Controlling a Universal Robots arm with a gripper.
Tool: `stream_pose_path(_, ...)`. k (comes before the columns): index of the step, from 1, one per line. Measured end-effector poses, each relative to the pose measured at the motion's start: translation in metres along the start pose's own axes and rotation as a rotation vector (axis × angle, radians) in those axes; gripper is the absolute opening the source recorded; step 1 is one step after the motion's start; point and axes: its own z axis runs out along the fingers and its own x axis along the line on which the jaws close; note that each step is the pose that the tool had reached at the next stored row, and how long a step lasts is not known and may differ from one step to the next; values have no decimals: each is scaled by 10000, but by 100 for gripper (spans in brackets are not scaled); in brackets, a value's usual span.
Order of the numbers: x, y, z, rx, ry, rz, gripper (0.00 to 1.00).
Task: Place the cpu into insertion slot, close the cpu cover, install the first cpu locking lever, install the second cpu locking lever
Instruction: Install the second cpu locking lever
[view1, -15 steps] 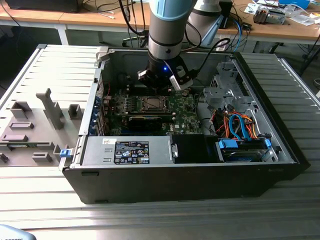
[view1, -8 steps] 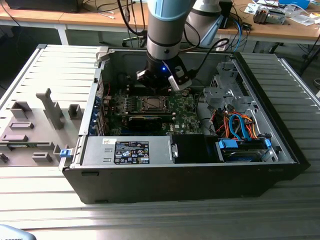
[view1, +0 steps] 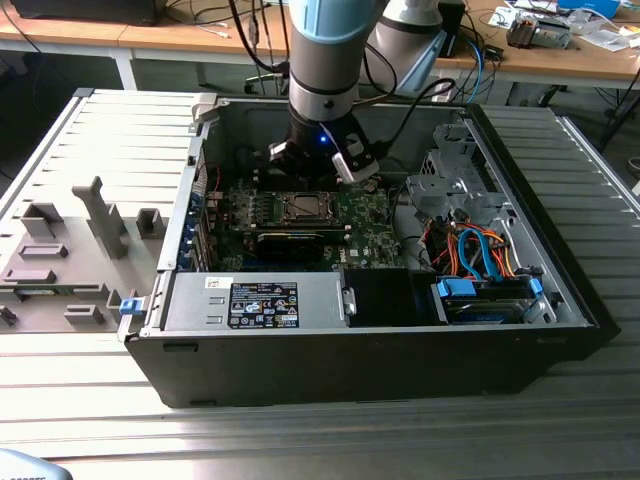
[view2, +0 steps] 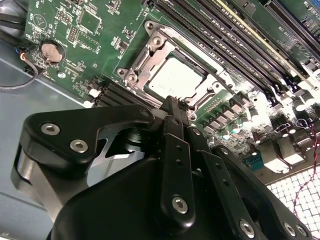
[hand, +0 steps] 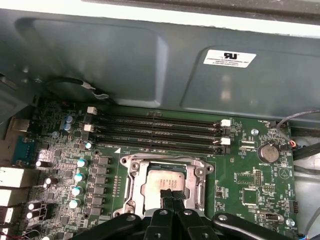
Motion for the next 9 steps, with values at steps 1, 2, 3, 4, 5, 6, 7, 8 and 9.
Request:
stream_pose_path(1,9,0,2,-1,0,0,11)
stream_pose_path(2,18,-1,4,0,-1,0,11)
stream_pose_path(3,25,-2,6,0,0,0,11)
stream_pose_path(4,33,-2,9,0,1,1,11)
stream_pose_path(5,39,-2,11,0,0,1,11)
stream_pose_path(6,44,-2,12,1,0,1,11)
stream_pose_path(7,54,-2,14,2,1,1,11)
stream_pose_path(8,64,-2,16,1,1,1,11)
stream_pose_path(9,71,-1,18,0,1,0,11)
